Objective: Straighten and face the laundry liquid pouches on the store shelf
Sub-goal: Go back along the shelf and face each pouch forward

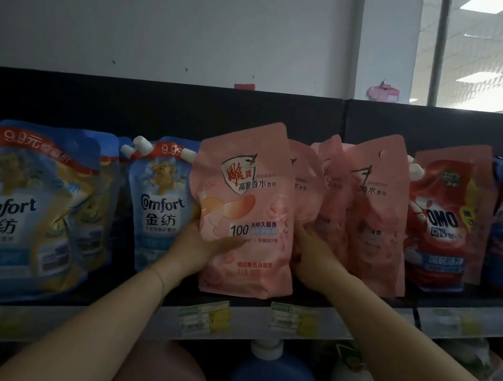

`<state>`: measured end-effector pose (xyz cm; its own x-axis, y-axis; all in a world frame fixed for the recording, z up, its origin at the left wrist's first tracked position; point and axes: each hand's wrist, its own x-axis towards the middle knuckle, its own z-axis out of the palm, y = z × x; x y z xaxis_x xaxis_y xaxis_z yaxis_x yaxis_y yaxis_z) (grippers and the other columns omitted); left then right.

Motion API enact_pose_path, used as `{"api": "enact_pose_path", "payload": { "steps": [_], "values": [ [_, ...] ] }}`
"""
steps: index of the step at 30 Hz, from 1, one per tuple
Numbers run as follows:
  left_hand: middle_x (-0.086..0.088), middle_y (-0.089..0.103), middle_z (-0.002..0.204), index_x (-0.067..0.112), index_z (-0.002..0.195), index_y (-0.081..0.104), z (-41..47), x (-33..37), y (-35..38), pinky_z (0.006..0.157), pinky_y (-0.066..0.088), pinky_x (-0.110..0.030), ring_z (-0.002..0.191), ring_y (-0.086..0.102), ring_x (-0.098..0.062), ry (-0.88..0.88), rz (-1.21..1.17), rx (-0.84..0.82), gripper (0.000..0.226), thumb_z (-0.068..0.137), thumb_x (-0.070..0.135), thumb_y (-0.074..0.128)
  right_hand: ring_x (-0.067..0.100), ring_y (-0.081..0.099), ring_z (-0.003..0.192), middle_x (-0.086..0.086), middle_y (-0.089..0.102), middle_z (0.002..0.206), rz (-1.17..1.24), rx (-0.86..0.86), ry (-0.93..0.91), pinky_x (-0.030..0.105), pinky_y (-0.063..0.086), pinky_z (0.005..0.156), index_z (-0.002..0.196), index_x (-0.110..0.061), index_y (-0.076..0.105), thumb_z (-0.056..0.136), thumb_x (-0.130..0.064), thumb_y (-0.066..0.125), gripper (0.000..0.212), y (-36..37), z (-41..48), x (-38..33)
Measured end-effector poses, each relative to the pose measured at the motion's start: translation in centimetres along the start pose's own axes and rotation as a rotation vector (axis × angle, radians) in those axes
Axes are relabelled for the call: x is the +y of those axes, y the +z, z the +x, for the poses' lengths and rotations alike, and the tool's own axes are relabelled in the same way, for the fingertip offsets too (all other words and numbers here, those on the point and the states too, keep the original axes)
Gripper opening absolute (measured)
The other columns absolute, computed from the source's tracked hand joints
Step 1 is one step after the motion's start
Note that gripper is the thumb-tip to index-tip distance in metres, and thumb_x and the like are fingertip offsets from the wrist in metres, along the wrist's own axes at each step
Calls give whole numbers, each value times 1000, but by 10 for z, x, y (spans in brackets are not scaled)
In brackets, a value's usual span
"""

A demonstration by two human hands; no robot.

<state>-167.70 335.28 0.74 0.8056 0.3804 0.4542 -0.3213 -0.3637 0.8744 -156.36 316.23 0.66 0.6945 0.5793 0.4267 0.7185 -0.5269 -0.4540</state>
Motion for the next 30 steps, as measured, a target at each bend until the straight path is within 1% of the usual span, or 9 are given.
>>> {"api": "enact_pose_path", "payload": {
  "steps": [3, 6, 10, 13, 16, 19, 23, 27, 30],
  "values": [
    [12, 67, 91, 31, 95, 57, 0, -3, 1, 58, 50, -10, 73, 66, 6, 21, -22, 12, 37, 73, 11, 79, 29, 45, 125, 10, 34, 145, -131, -58, -15, 41, 39, 105, 148, -22, 20, 96, -20, 47, 59, 11, 18, 1],
    [9, 69, 97, 30, 102, 59, 3, -8, 0, 65, 53, -15, 89, 67, -3, 20, -10, 5, 45, 65, 22, 82, 32, 54, 116, 16, 49, 132, -217, 38, 51, 39, 45, 95, 142, -5, 30, 99, -10, 38, 43, 22, 28, 0],
    [12, 70, 95, 31, 101, 59, 2, -8, -6, 65, 54, -16, 86, 68, -2, 9, -12, -38, 42, 69, 12, 80, 24, 64, 98, 9, 61, 115, -420, 146, 35, 33, 49, 78, 122, -5, 48, 99, -11, 33, 28, 21, 38, -7],
    [10, 69, 102, 32, 107, 55, -2, -9, -12, 68, 55, -18, 87, 67, 1, 4, 28, -107, 60, 62, 3, 83, 22, 63, 99, 9, 63, 112, -425, 107, -11, 32, 49, 82, 105, -8, 57, 99, -10, 32, 26, 19, 46, -8],
    [12, 63, 118, 37, 132, 41, -5, -15, -19, 84, 54, -23, 105, 61, 1, 28, 120, -166, 100, 50, 13, 92, 25, 57, 109, 13, 60, 119, -291, 5, 27, 29, 45, 90, 110, -4, 57, 100, -9, 31, 28, 13, 46, -16],
    [14, 60, 122, 32, 137, 36, -7, -14, -15, 89, 52, -21, 109, 58, 3, 69, 194, -110, 109, 46, 18, 95, 20, 56, 80, 6, 59, 88, -75, -96, 82, 13, 45, 69, 83, -10, 57, 99, -9, 41, 23, 4, 47, -9],
    [7, 57, 125, 27, 133, 33, 3, -8, 1, 94, 52, -32, 116, 57, -8, 124, 314, -5, 116, 37, 31, 98, 24, 65, 91, 7, 69, 99, 231, -55, 23, 38, 55, 83, 97, -11, 68, 90, -18, 57, 14, 2, 48, 10],
    [6, 35, 131, 15, 137, 17, 5, -9, 18, 101, 36, -25, 122, 40, -13, 41, 414, 87, 123, 44, 34, 95, 38, 65, 80, 28, 66, 89, 600, 128, 157, 58, 50, 77, 95, 7, 62, 99, -27, 44, 39, -11, 45, 19],
    [-6, 39, 136, 10, 129, 18, 4, -11, 33, 97, 39, -29, 124, 44, -23, 9, 538, 128, 111, 51, 38, 92, 35, 65, 89, 16, 67, 97, 573, 199, 101, 53, 53, 81, 104, -9, 59, 98, -37, 44, 32, -19, 30, 10]
  ]
}}
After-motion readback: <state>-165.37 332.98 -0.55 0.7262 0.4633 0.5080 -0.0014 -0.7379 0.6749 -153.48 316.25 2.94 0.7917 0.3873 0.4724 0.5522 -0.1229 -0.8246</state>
